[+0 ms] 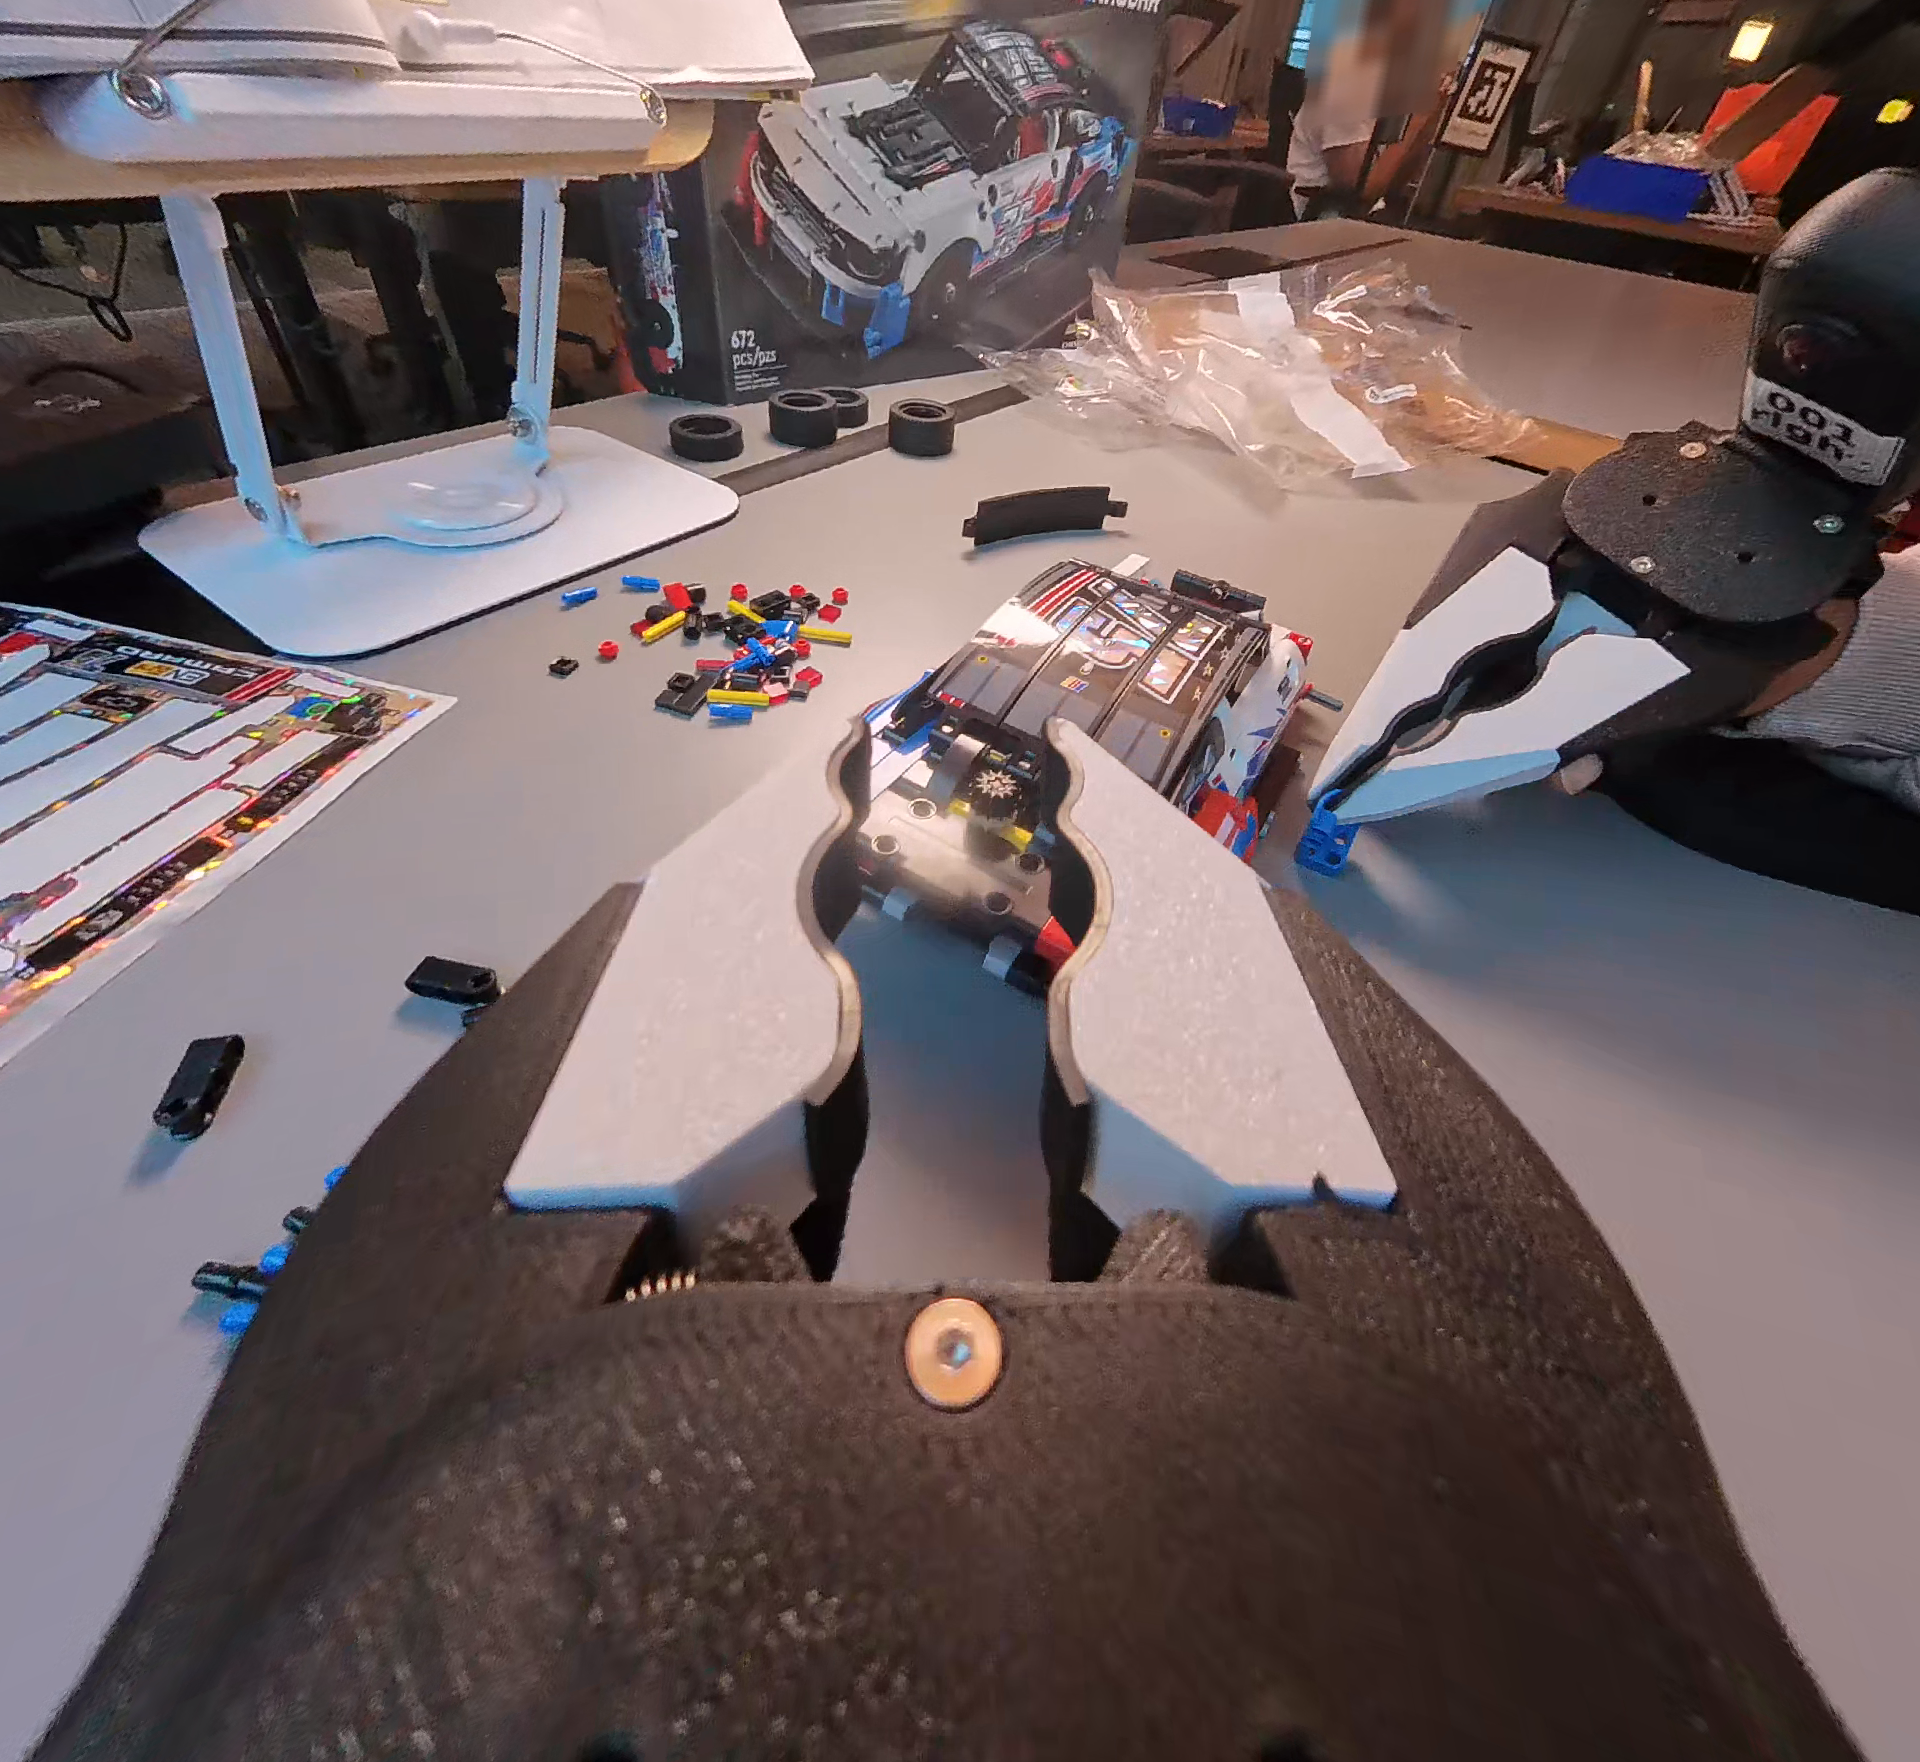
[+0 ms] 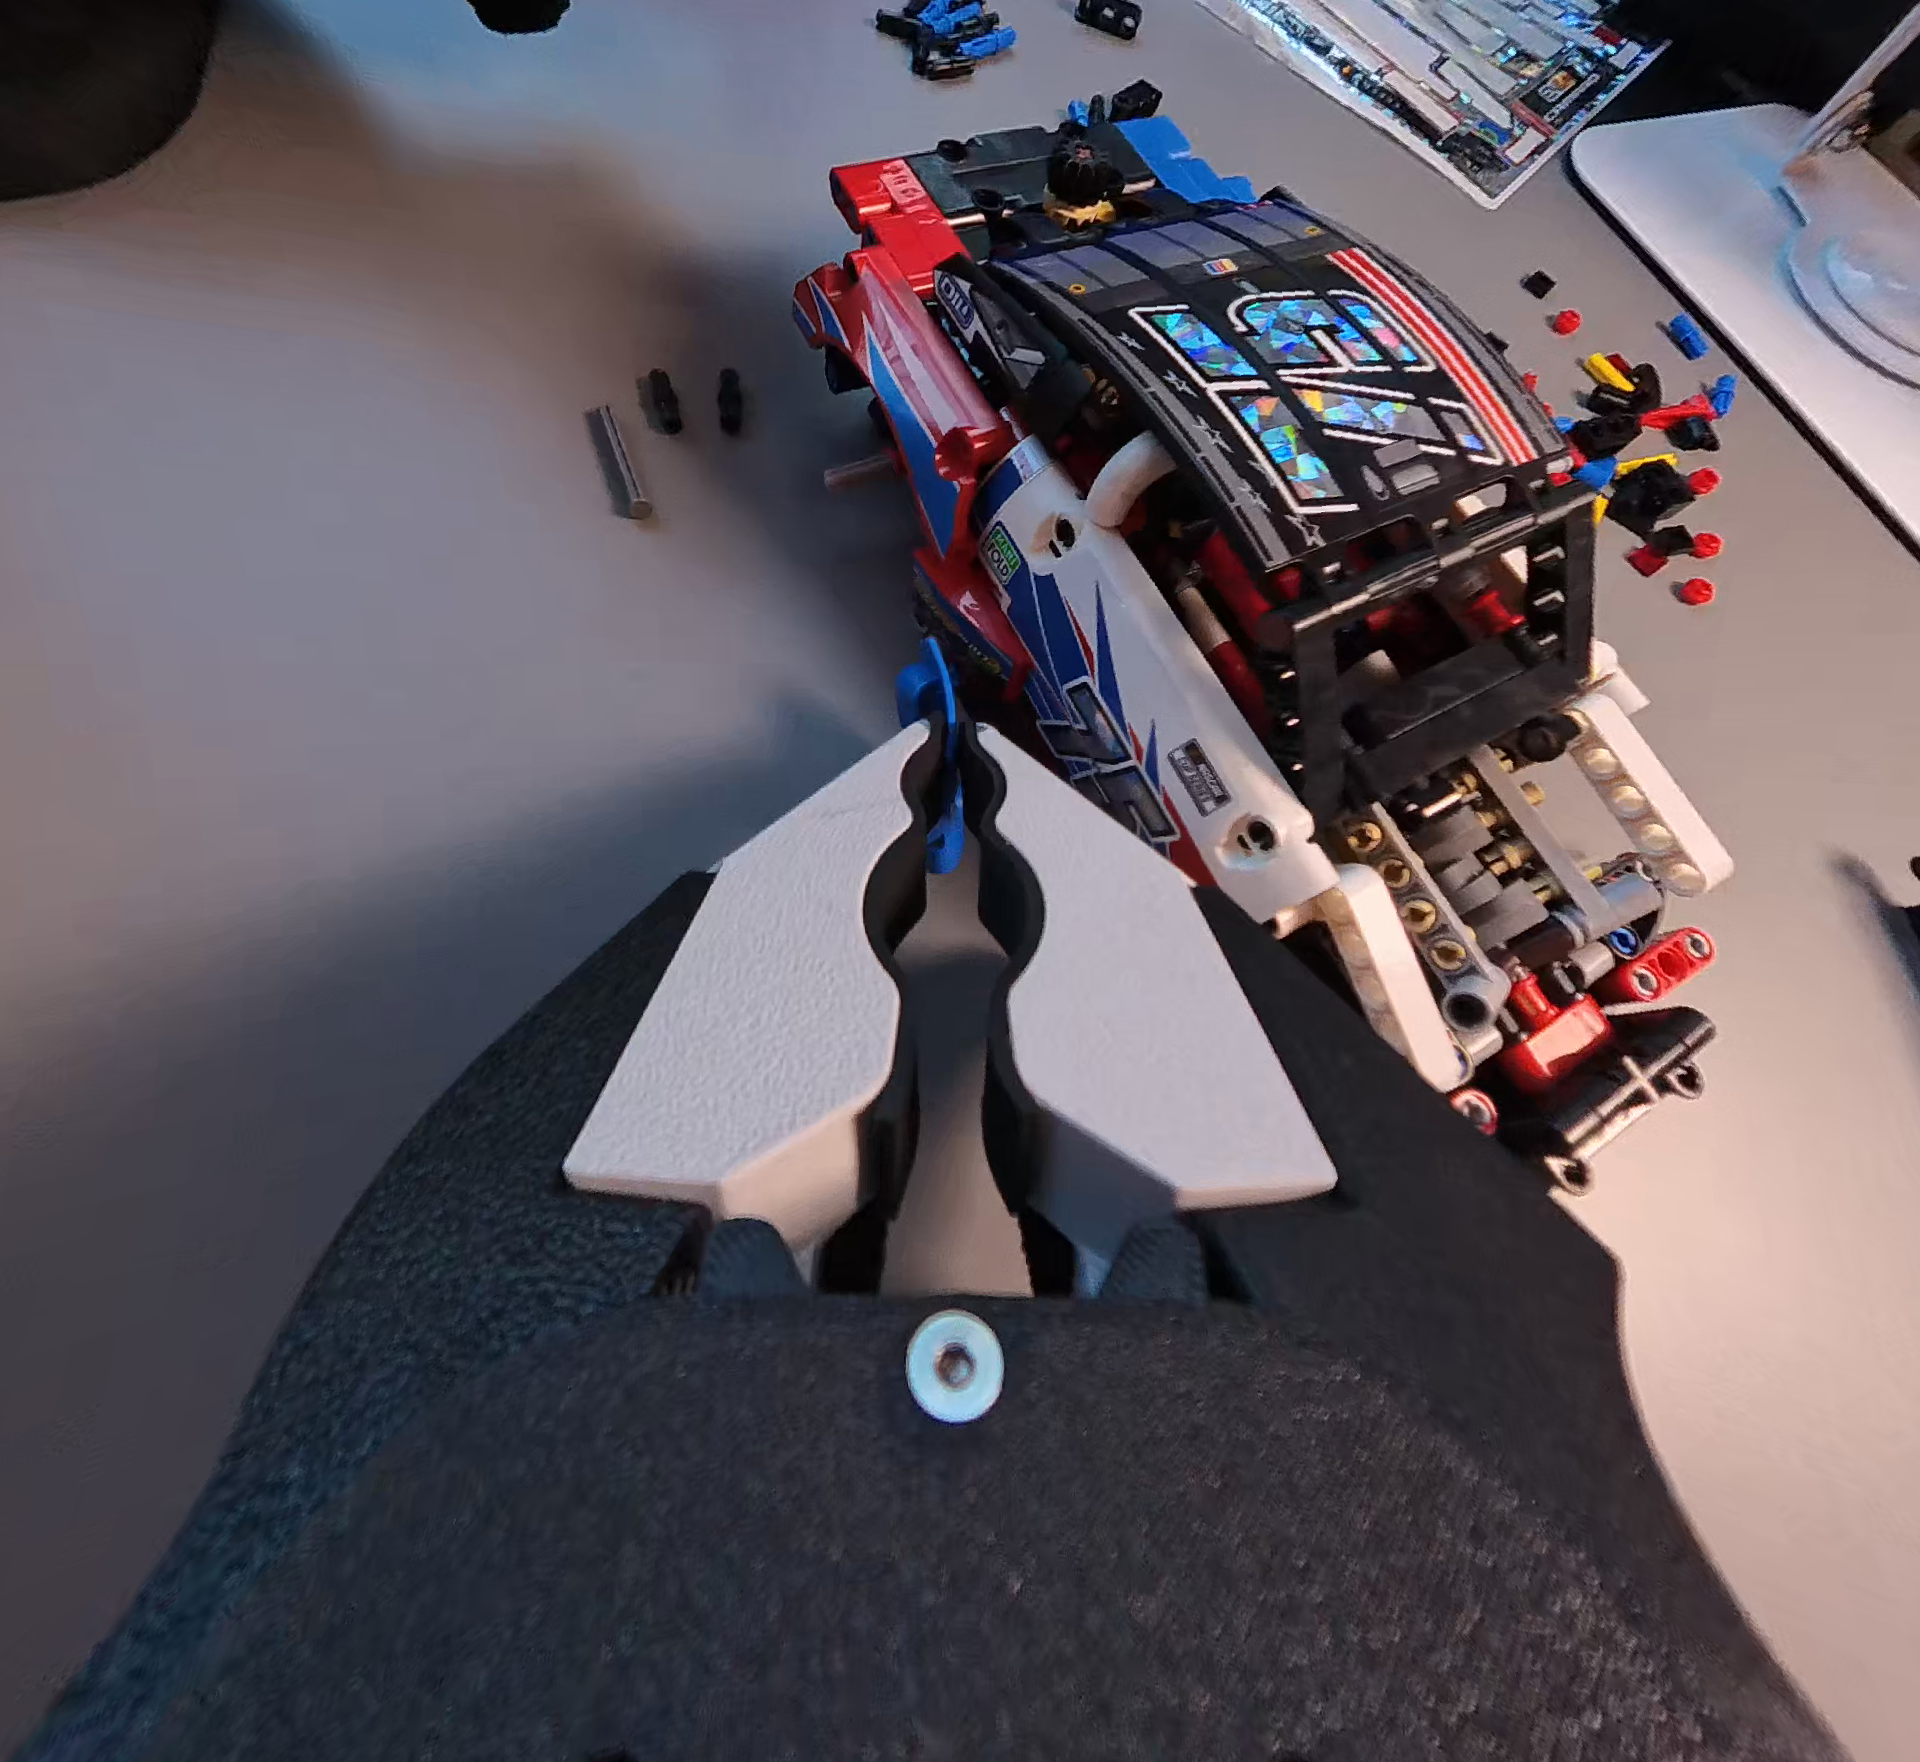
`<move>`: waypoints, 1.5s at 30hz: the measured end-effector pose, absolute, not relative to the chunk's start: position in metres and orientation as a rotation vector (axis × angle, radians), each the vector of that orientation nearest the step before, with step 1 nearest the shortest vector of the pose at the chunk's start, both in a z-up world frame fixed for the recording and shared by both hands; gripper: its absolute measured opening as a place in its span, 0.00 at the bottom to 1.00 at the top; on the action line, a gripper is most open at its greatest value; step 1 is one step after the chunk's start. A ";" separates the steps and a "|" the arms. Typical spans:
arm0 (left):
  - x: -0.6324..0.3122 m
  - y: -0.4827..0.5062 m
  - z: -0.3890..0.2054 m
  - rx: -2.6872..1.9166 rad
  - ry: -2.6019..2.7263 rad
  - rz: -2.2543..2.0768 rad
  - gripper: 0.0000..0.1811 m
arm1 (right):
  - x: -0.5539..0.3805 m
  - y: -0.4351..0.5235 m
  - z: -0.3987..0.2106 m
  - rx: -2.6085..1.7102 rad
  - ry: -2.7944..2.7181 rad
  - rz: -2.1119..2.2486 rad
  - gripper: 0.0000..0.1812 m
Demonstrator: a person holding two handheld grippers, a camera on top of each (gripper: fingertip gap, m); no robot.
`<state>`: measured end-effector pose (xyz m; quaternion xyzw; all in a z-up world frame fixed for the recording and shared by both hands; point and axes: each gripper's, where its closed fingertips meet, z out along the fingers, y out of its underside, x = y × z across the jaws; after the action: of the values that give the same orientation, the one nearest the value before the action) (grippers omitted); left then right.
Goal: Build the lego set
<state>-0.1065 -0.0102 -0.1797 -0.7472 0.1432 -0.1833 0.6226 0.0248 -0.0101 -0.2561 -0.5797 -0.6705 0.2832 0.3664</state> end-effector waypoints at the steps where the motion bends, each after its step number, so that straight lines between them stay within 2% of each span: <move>1: -0.107 -0.010 -0.181 -1.720 0.325 -0.424 0.16 | 0.026 -0.011 -0.258 -1.491 -1.734 0.720 0.00; 5: -0.113 -0.009 -0.174 -1.707 0.314 -0.400 0.17 | 0.027 -0.017 -0.257 -1.474 -1.733 0.756 0.07; 8: -0.137 -0.017 -0.139 -1.683 0.310 -0.311 0.18 | 0.030 -0.018 -0.234 -1.438 -1.665 0.865 0.13; 13: -0.260 -0.046 -0.100 -1.904 0.198 -0.016 0.18 | 0.052 -0.005 -0.194 -1.383 -1.500 0.995 0.14; 15: -0.314 -0.061 -0.113 -2.087 0.132 0.036 0.19 | 0.062 0.003 -0.189 -1.378 -1.438 1.014 0.13; 19: -0.380 -0.091 -0.185 -2.517 0.050 -0.014 0.21 | 0.067 0.010 -0.186 -1.381 -1.346 1.055 0.12; 23: -0.391 -0.105 -0.246 -2.765 0.038 -0.039 0.23 | 0.070 0.009 -0.180 -1.351 -1.341 1.027 0.12; 27: -0.398 -0.104 -0.270 -2.849 0.087 0.074 0.25 | 0.076 0.010 -0.180 -1.360 -1.316 1.031 0.12; 32: -0.405 -0.104 -0.277 -2.884 0.114 0.172 0.15 | 0.081 0.011 -0.181 -1.371 -1.294 1.025 0.11; 35: -0.406 -0.101 -0.263 -2.819 0.152 0.219 0.04 | 0.081 0.011 -0.179 -1.366 -1.292 1.022 0.11; 41: -0.392 -0.098 -0.180 -2.515 0.155 0.292 0.03 | 0.077 0.005 -0.177 -1.341 -1.307 1.024 0.10; 45: -0.339 -0.096 -0.127 -2.289 0.232 0.138 0.03 | 0.068 -0.004 -0.174 -1.306 -1.340 1.020 0.10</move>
<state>-0.3386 -0.0960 -0.1273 -0.9074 0.0919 0.0547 0.4063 0.0682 -0.0036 -0.1736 -0.5364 -0.5501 0.4188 0.4840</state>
